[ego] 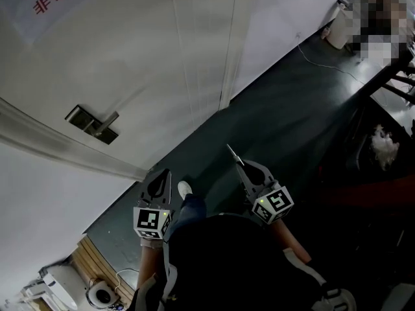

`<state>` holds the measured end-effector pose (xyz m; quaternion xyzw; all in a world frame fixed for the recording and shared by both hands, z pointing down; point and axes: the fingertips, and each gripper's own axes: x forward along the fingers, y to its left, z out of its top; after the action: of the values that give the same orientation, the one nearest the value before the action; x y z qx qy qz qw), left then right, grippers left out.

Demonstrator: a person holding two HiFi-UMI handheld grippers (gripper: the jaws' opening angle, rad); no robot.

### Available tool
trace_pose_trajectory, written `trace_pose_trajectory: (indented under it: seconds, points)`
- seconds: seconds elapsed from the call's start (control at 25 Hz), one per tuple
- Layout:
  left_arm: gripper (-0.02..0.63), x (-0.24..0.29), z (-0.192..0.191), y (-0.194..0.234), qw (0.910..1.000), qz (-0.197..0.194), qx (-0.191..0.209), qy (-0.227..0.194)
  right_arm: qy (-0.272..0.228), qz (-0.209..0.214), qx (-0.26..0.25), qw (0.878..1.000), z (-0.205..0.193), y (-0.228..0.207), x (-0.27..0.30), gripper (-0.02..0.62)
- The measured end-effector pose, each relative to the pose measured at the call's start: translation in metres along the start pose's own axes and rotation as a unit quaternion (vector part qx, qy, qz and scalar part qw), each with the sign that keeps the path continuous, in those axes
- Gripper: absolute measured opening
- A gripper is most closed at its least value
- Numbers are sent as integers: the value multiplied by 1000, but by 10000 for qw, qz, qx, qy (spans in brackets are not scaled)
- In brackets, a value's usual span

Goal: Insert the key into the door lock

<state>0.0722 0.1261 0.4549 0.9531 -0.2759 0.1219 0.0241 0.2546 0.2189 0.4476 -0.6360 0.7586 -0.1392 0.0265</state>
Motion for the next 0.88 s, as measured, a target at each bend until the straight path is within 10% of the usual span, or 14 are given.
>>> trace_pose_trajectory:
  seconds: [0.88]
  points:
    - [9, 70, -12, 212, 9995, -77, -304, -39, 148, 731, 863, 9935, 41, 31, 251, 32]
